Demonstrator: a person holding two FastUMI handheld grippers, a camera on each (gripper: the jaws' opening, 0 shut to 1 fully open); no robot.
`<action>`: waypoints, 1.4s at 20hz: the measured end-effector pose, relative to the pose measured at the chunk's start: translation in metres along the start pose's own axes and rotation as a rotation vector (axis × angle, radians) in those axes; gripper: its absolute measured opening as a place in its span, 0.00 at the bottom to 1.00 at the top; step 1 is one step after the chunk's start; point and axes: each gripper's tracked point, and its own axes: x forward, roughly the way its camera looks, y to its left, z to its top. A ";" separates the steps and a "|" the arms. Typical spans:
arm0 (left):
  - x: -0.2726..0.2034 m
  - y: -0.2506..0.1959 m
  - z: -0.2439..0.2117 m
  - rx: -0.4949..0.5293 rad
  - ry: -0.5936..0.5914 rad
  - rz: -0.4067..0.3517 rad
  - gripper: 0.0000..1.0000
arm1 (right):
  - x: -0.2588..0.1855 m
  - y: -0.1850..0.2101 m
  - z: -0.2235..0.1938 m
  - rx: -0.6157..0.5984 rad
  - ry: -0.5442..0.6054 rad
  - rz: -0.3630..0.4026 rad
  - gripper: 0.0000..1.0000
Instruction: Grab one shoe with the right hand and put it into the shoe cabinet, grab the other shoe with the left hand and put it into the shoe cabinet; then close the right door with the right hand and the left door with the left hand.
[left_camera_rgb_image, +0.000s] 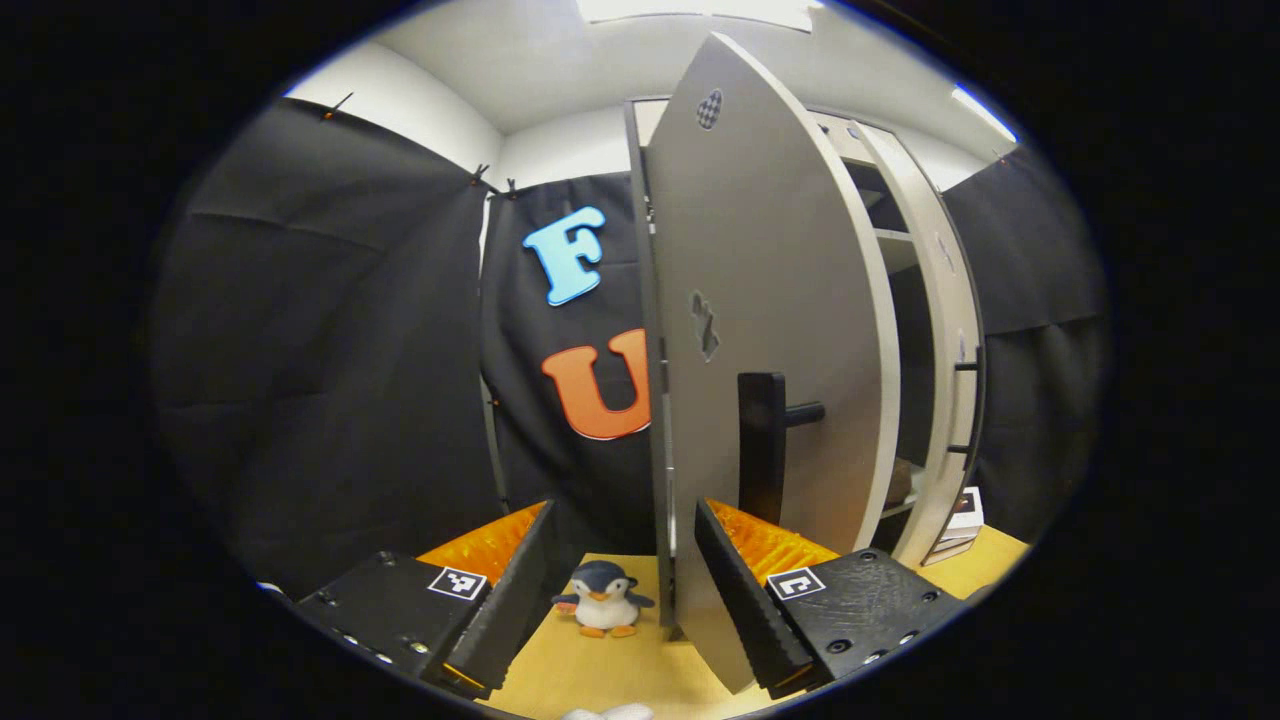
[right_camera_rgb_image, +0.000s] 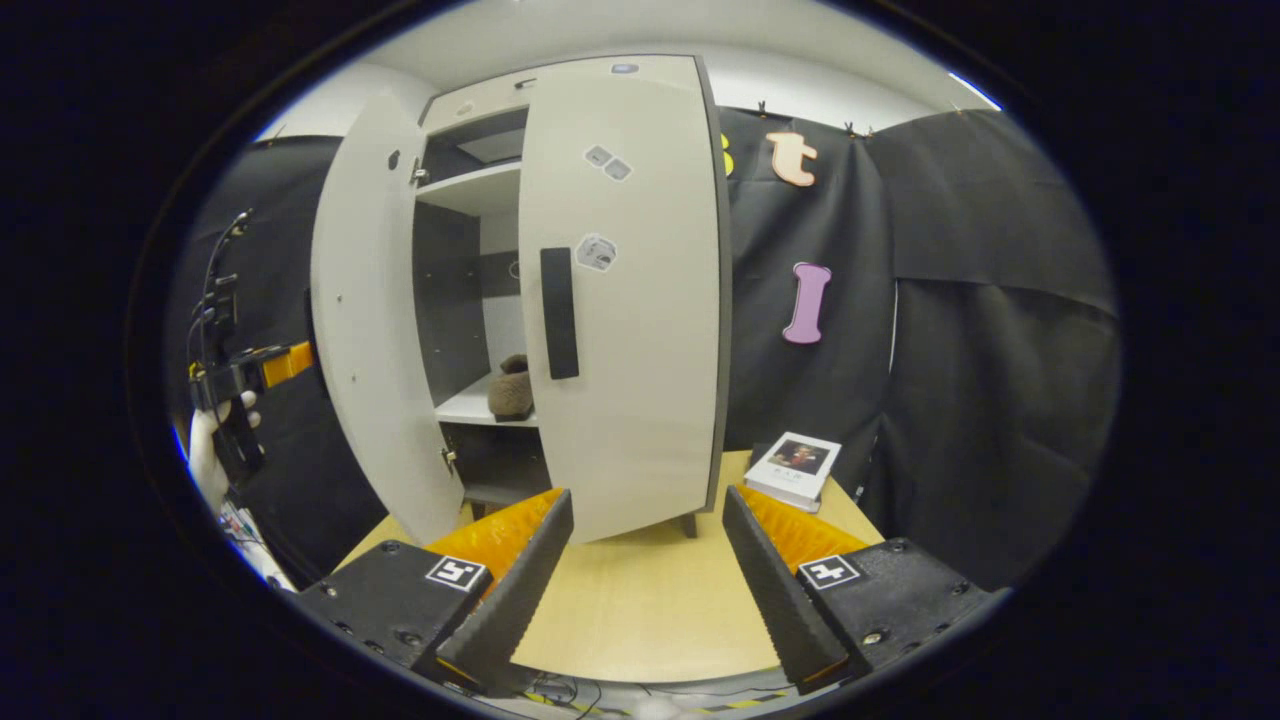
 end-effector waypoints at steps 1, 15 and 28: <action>0.004 -0.013 0.002 0.002 -0.002 -0.025 0.86 | -0.003 -0.002 -0.001 0.007 -0.001 -0.003 0.98; -0.028 -0.097 0.010 0.012 0.025 -0.155 0.96 | -0.036 -0.037 0.020 0.082 -0.065 -0.091 0.98; -0.185 -0.114 0.042 -0.020 0.020 -0.042 0.96 | -0.093 -0.057 0.052 0.054 -0.139 0.055 0.99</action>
